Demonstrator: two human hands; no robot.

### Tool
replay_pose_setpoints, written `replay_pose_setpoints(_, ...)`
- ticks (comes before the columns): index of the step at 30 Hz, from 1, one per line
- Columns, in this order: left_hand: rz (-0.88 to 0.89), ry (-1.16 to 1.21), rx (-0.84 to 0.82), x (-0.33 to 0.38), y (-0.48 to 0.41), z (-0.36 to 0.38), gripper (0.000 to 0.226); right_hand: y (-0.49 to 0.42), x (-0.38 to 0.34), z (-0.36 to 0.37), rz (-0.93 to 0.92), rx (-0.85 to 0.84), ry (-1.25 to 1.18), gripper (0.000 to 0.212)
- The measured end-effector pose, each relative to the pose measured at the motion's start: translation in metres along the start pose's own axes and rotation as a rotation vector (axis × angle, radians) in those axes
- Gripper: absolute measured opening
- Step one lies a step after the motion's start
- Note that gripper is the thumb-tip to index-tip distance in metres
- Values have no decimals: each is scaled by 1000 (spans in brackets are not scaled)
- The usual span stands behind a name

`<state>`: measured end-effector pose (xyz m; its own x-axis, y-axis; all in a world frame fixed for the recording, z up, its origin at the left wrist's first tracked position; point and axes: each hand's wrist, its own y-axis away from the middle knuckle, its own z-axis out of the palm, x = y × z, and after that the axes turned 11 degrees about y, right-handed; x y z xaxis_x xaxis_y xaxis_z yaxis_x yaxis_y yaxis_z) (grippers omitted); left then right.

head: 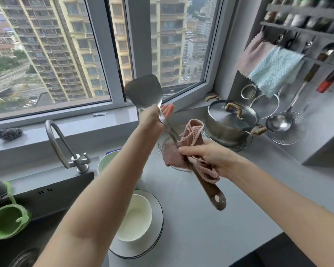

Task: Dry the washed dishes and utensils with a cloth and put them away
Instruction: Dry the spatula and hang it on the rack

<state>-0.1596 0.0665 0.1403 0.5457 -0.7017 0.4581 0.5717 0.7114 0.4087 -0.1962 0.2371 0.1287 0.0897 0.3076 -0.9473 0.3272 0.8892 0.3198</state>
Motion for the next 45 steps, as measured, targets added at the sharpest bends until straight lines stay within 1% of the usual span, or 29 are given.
replay_pose_setpoints(3, -65, 125, 97, -16, -7, 12, 36, 18, 4, -25, -24, 54, 103, 14)
replay_pose_setpoints(6, -57, 245, 176, -29, -20, 15, 31, 44, 13, -52, -21, 110, 222, 22)
replay_pose_setpoints(9, -74, 292, 224, -41, -36, 15, 30, 66, 26, -75, -12, 167, 198, 27)
replay_pose_setpoints(13, -114, 266, 221, -68, -41, 20, 34, 87, 36, -100, 31, 172, 148, 29)
replay_pose_setpoints(16, -174, 254, 140, -87, -41, 23, 22, 96, 41, -115, 69, 259, 57, 24)
replay_pose_setpoints(17, -200, 209, 102, -94, -39, 22, 20, 97, 40, -122, 62, 312, 28, 22)
replay_pose_setpoints(19, -265, 67, 45, -104, -34, 20, 25, 98, 36, -143, 5, 431, -17, 21)
replay_pose_setpoints(22, -445, -184, -9, -110, -20, 15, 19, 107, 22, -179, -116, 591, 22, 19)
replay_pose_setpoints(24, -569, -424, -68, -111, -4, 14, 17, 118, 8, -196, -176, 622, 98, 25)
replay_pose_setpoints(25, -575, -589, -96, -112, 5, 18, 19, 124, 1, -204, -199, 598, 147, 28)
replay_pose_setpoints(26, -486, -792, -149, -113, 14, 24, 19, 129, -7, -211, -216, 562, 201, 28)
replay_pose_setpoints(27, -271, -1035, -217, -116, 17, 30, 18, 133, -14, -218, -222, 529, 247, 29)
replay_pose_setpoints(29, 352, -1516, -405, -122, 18, 47, 17, 135, -28, -237, -205, 482, 310, 28)
replay_pose_setpoints(30, 565, -1682, -549, -128, 22, 59, 20, 134, -33, -248, -197, 471, 347, 27)
replay_pose_setpoints(31, 639, -1776, -714, -138, 25, 70, 24, 133, -39, -258, -191, 458, 391, 26)
replay_pose_setpoints(32, 600, -1819, -864, -151, 28, 81, 29, 131, -45, -267, -187, 450, 443, 24)
replay_pose_setpoints(33, 490, -1836, -973, -167, 33, 89, 32, 131, -50, -274, -190, 438, 494, 22)
replay_pose_setpoints(35, 209, -1727, -1100, -200, 40, 99, 33, 132, -55, -292, -210, 414, 549, 21)
replay_pose_setpoints(36, 129, -1626, -1121, -215, 41, 103, 31, 134, -57, -299, -223, 404, 553, 21)
replay_pose_setpoints(38, 108, -1445, -1069, -238, 37, 109, 23, 137, -57, -315, -254, 428, 521, 19)
replay_pose_setpoints(40, 133, -1349, -971, -251, 31, 114, 17, 140, -50, -330, -278, 505, 451, 20)
replay_pose_setpoints(43, 219, -1356, -893, -265, 23, 120, 13, 142, -30, -347, -344, 662, 340, 27)
replay_pose_setpoints(45, 253, -1349, -849, -269, 18, 123, 11, 144, -15, -364, -347, 828, 369, 33)
